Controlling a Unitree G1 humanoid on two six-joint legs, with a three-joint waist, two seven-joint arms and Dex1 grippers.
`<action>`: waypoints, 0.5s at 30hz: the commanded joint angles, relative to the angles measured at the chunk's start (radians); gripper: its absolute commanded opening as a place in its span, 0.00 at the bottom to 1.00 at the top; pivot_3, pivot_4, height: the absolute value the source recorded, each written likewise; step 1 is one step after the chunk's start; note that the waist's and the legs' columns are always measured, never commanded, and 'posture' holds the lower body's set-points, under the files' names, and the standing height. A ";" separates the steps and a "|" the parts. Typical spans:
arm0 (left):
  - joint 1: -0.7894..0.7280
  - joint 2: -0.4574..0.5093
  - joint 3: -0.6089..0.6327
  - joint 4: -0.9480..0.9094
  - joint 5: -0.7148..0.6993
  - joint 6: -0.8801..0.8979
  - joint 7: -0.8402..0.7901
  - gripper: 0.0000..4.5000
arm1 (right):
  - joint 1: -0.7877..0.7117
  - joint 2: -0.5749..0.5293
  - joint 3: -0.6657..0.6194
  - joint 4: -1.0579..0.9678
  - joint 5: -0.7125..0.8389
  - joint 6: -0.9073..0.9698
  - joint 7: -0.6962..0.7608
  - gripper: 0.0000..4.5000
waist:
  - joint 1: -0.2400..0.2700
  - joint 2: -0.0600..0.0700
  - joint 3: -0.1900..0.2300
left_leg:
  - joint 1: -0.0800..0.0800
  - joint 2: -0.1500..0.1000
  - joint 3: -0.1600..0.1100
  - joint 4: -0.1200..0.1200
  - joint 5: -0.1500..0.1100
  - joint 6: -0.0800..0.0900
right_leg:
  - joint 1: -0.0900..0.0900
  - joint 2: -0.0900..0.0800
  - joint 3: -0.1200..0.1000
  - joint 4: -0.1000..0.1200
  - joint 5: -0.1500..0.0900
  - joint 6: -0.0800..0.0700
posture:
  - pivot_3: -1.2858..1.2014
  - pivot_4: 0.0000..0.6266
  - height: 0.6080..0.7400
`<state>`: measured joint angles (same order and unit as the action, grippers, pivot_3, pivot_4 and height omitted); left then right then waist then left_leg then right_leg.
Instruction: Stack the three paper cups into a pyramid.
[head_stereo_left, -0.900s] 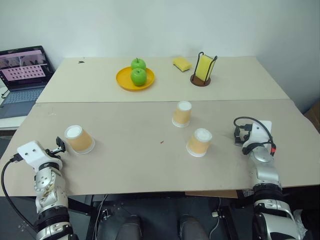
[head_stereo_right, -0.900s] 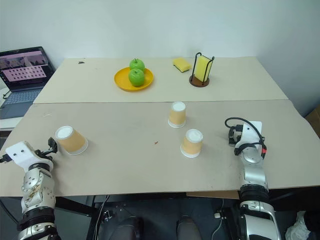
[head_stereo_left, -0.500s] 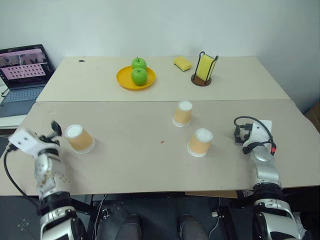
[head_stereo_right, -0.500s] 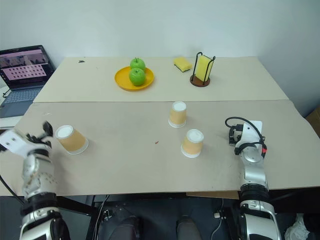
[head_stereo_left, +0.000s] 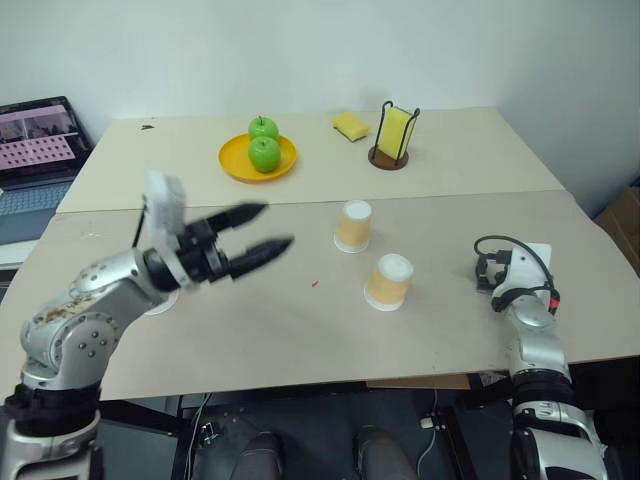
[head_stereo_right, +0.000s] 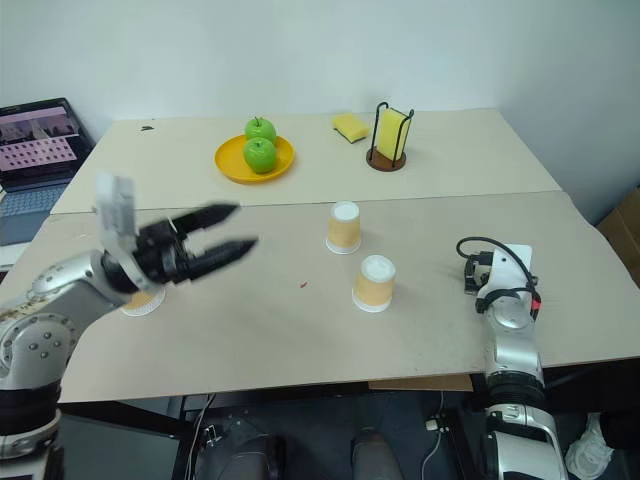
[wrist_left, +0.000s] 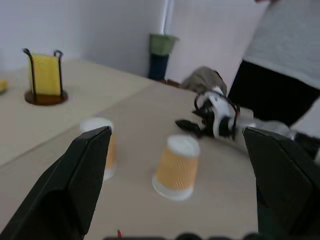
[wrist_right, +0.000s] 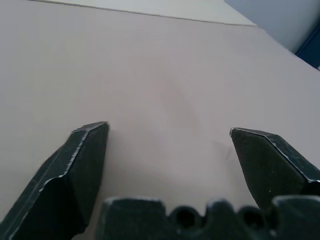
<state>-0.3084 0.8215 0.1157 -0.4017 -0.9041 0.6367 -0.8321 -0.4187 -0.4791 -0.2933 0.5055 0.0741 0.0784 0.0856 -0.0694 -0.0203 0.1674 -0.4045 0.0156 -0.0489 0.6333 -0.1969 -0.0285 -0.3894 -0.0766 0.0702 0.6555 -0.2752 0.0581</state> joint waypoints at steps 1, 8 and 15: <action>-0.007 0.043 -0.027 -0.003 0.082 -0.053 -0.114 1.00 | 0.029 -0.129 -0.044 -0.130 0.126 0.034 0.262 1.00 | 0.002 0.000 0.001 | -0.001 0.000 0.000 0.000 0.000 0.000 | 0.000 0.000 0.000 -0.002 0.000 0.000 | 0.52 0.24 0.94; -0.023 0.025 -0.038 0.033 0.130 -0.071 -0.192 1.00 | 0.358 -0.475 -0.065 -0.573 0.560 0.356 1.058 1.00 | 0.030 0.004 0.003 | -0.004 0.001 -0.001 0.000 -0.001 0.002 | 0.001 0.000 -0.002 -0.007 0.000 0.000 | 0.52 0.24 0.94; -0.029 -0.008 -0.059 0.030 0.156 -0.064 -0.209 1.00 | 0.200 -0.461 0.129 -0.601 0.483 0.394 1.049 1.00 | 0.007 0.001 0.004 | 0.000 0.002 0.001 0.005 -0.002 0.003 | 0.005 0.001 0.000 -0.007 -0.002 0.005 | 0.52 0.24 0.94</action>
<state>-0.3242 0.8161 0.0470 -0.3549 -0.7487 0.5820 -1.0380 -0.1900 -0.9525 -0.1969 -0.0931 0.5825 0.4754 1.1424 -0.0623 -0.0197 0.1712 -0.4050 0.0176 -0.0489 0.6378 -0.1987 -0.0253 -0.3847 -0.0750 0.0699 0.6480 -0.2772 0.0635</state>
